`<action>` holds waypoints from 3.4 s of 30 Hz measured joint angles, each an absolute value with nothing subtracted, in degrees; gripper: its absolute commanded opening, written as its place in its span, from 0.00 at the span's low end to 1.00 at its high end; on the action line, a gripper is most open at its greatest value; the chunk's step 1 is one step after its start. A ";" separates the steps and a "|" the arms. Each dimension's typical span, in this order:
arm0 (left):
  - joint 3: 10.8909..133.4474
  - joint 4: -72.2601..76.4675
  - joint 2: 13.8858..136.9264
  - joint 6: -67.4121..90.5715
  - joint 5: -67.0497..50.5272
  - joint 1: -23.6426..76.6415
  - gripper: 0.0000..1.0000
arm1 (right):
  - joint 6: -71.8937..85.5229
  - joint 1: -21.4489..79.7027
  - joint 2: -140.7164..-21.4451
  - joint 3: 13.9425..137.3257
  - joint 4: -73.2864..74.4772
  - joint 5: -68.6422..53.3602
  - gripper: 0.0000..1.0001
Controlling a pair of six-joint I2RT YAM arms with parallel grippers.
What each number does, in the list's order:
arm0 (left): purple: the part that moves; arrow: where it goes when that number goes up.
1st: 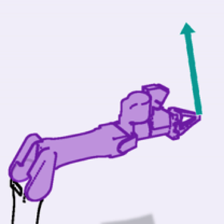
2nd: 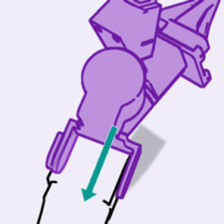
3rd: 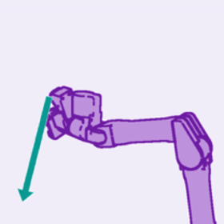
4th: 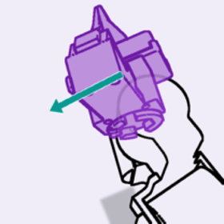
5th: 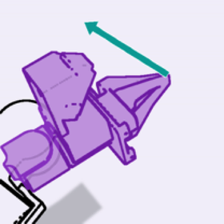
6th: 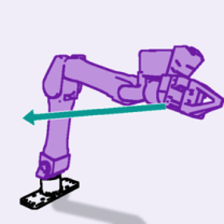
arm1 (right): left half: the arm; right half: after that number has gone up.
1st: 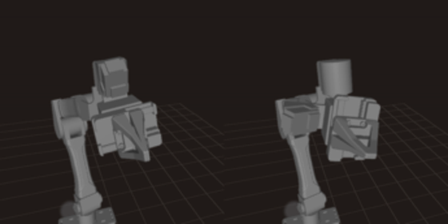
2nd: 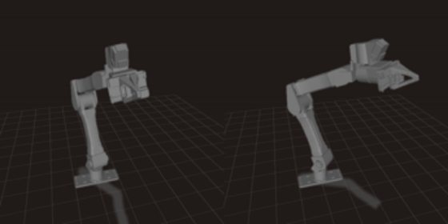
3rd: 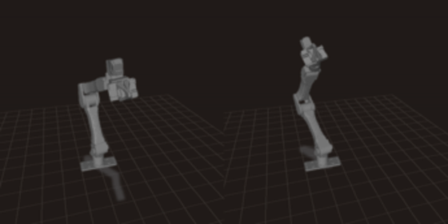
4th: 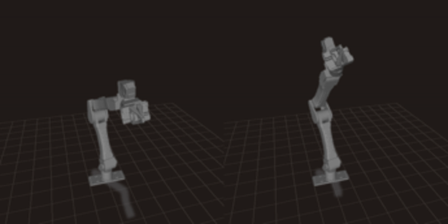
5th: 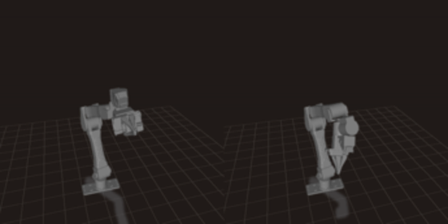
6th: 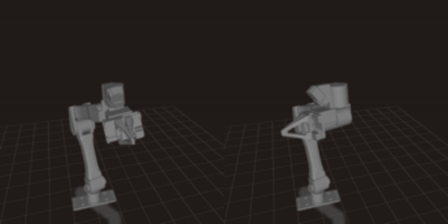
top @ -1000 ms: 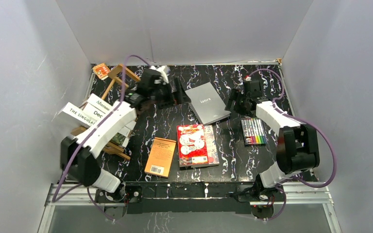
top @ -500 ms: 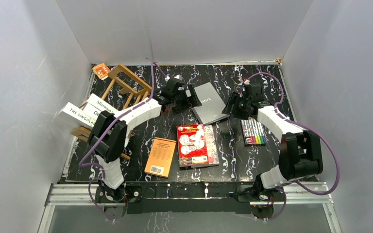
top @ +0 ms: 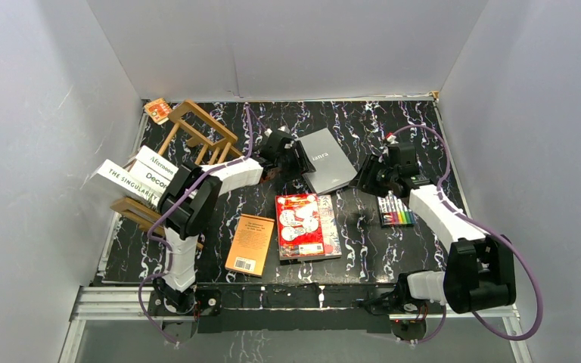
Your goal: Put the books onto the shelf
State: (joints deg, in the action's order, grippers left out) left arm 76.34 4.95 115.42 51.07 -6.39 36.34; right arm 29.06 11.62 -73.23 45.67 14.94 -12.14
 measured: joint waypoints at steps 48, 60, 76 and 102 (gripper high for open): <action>82.46 8.32 118.65 64.40 -33.39 29.02 0.00 | 36.51 8.29 -68.42 46.02 16.16 -11.18 0.92; 63.18 8.80 99.57 64.29 -35.11 28.77 0.00 | 39.24 7.88 -70.89 42.33 10.46 -18.13 0.96; 54.24 0.27 93.89 55.42 -30.41 28.77 0.18 | 37.12 7.88 -86.91 41.47 0.03 -28.69 0.95; 59.94 9.34 104.92 56.53 -20.03 29.08 0.81 | 36.88 7.88 -90.85 38.02 -10.13 -35.09 0.82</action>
